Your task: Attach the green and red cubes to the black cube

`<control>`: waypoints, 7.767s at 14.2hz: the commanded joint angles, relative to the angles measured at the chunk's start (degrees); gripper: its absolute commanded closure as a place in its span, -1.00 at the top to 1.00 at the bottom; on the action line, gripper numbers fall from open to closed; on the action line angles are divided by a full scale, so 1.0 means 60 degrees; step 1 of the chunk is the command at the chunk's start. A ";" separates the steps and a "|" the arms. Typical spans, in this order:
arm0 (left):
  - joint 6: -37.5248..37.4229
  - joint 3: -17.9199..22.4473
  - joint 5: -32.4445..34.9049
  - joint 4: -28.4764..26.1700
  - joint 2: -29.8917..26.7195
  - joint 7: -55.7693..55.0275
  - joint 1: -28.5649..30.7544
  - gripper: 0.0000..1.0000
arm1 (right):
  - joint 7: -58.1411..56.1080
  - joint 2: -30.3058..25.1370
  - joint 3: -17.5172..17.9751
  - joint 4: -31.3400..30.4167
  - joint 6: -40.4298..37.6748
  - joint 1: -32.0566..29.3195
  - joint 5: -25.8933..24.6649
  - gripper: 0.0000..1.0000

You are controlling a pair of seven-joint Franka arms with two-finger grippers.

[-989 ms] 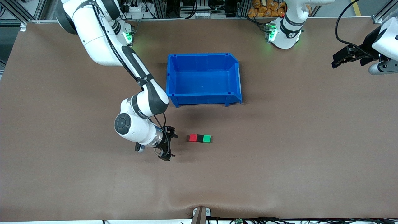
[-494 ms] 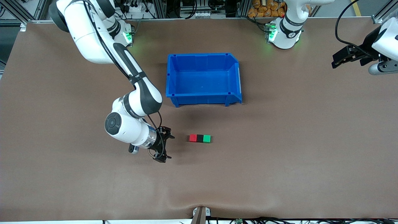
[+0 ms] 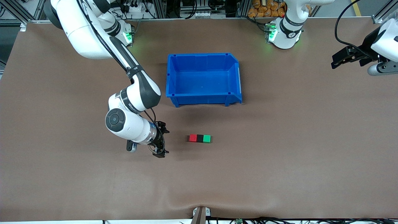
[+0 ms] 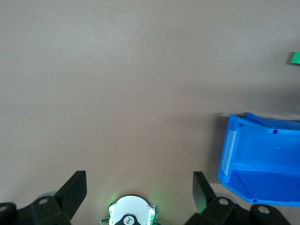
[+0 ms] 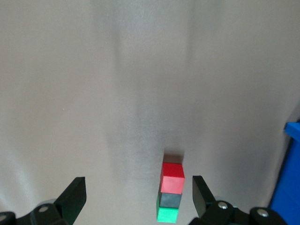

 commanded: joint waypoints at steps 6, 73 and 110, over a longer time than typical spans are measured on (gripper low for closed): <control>-0.0009 -0.0015 0.0012 0.0113 0.0104 -0.0062 -0.0019 1.00 | -0.1605 -0.0809 0.1241 -0.0126 -0.1904 -0.1511 -0.0251 1.00; 0.0050 -0.0073 -0.0295 0.0508 -0.0101 0.0114 0.0025 1.00 | -1.6152 -0.4999 -0.0648 -0.0199 -0.7501 -0.3592 -0.1716 1.00; -0.0566 0.0088 0.0086 0.0508 -0.0028 0.0216 0.0025 1.00 | -1.6723 -0.7050 -0.0942 -0.0697 -0.8307 -0.3329 -0.1570 1.00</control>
